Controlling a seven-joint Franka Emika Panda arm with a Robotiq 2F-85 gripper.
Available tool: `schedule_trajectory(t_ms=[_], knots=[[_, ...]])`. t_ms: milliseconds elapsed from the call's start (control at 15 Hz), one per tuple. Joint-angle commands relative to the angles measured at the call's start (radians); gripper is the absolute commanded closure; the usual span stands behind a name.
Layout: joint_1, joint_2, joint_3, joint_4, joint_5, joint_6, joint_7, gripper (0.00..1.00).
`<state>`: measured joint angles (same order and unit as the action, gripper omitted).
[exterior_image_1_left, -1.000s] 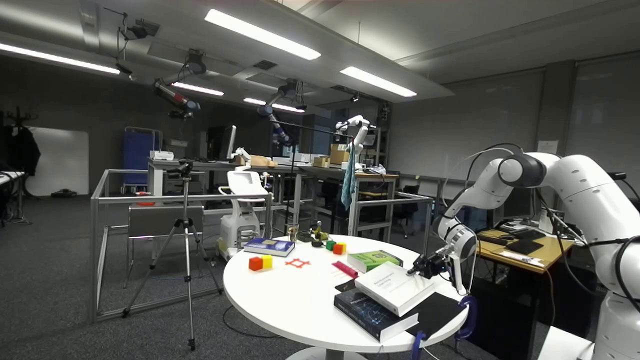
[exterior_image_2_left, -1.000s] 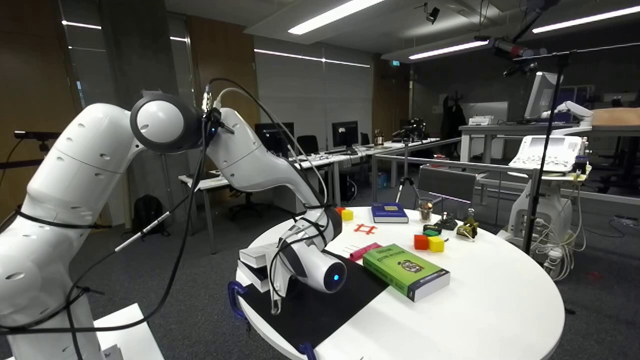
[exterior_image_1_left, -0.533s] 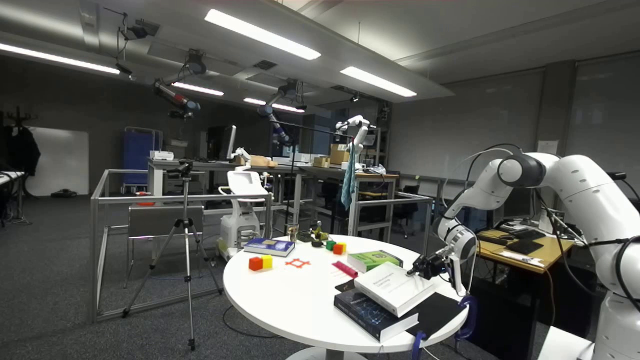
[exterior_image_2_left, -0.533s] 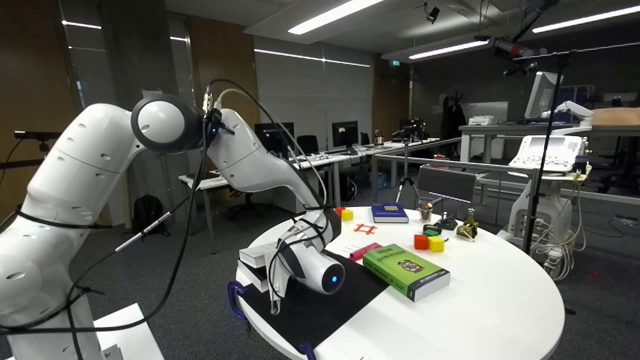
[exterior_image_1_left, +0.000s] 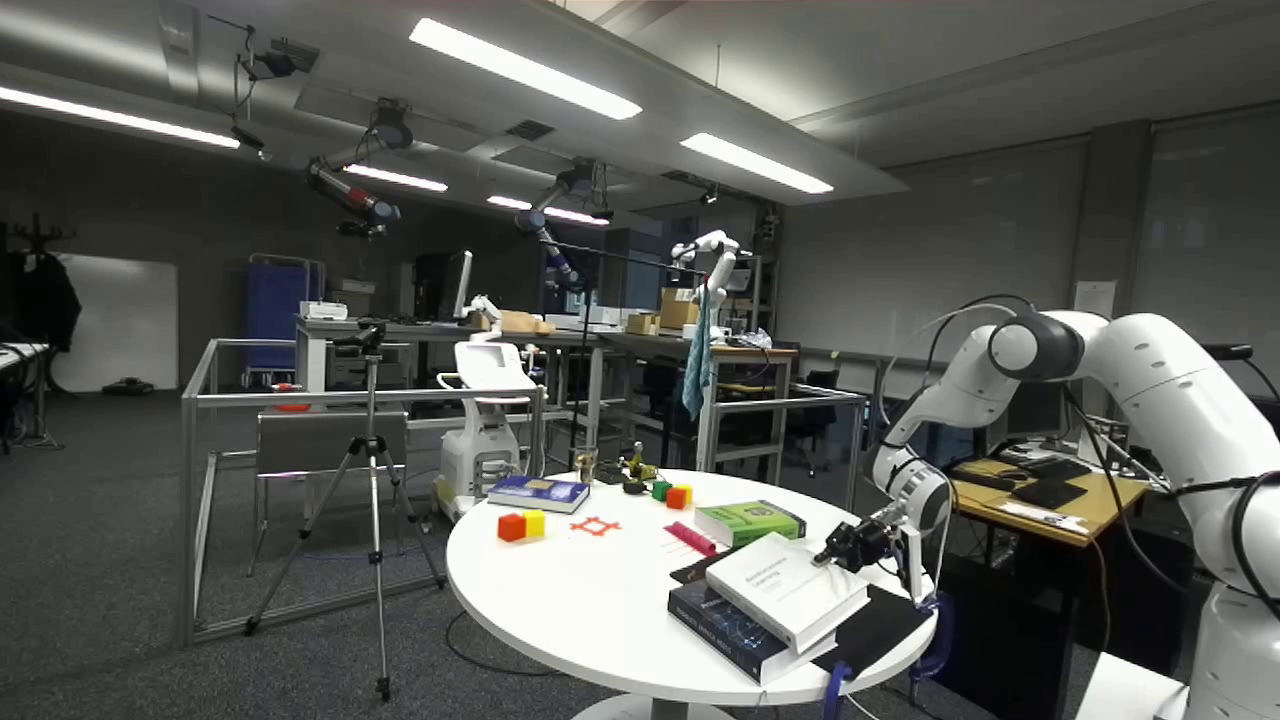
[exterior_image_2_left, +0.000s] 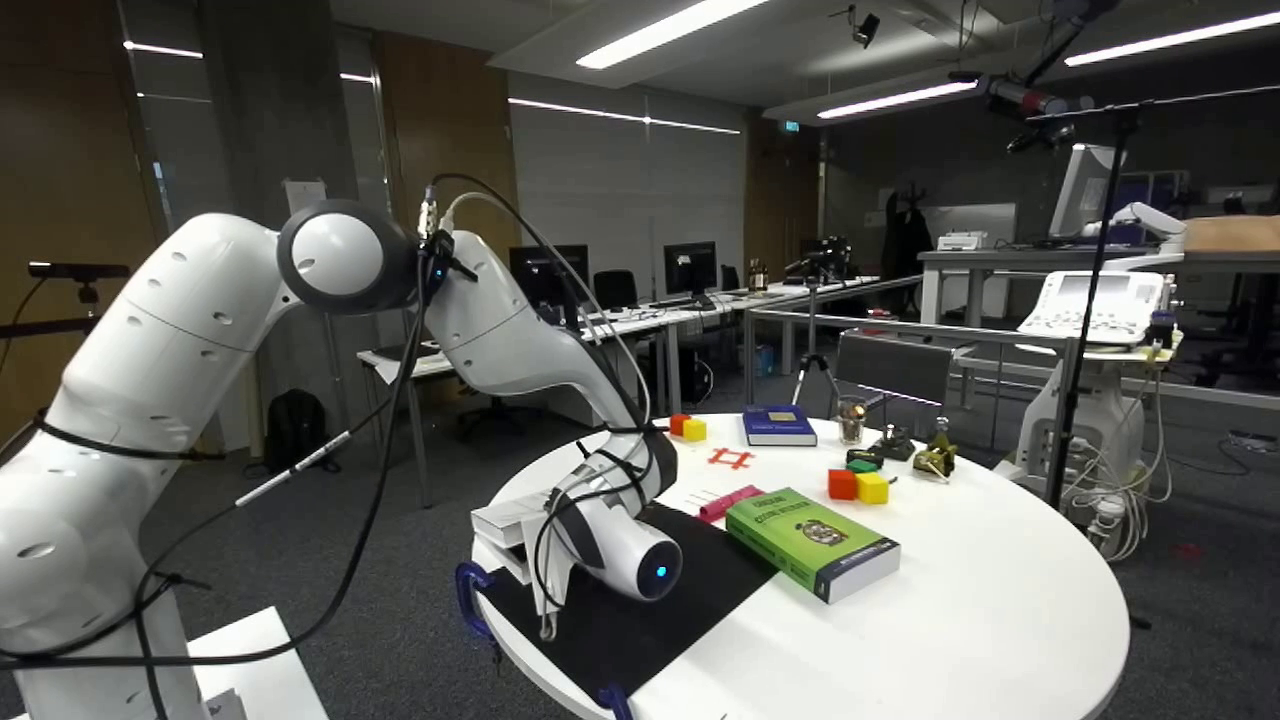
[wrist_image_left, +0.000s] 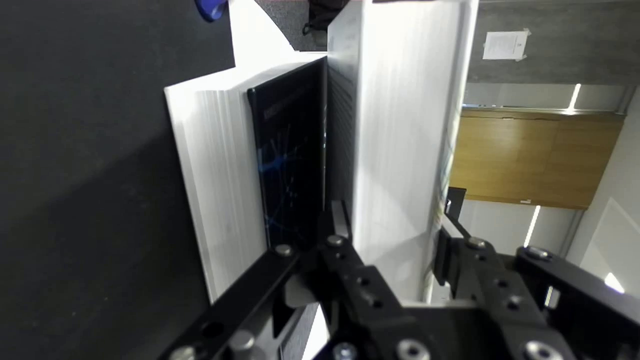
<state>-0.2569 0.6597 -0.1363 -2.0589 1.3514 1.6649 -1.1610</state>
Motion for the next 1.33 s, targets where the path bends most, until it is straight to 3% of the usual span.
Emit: schedule_trajectory(t_ms=[0,1267], knots=[[0.001,-0.042,0.013,-0.029,0.053,-0.047,-0.047,0.84],[0.033,-0.025,0.02,-0.02,0.145,-0.045,-0.202,0.84]])
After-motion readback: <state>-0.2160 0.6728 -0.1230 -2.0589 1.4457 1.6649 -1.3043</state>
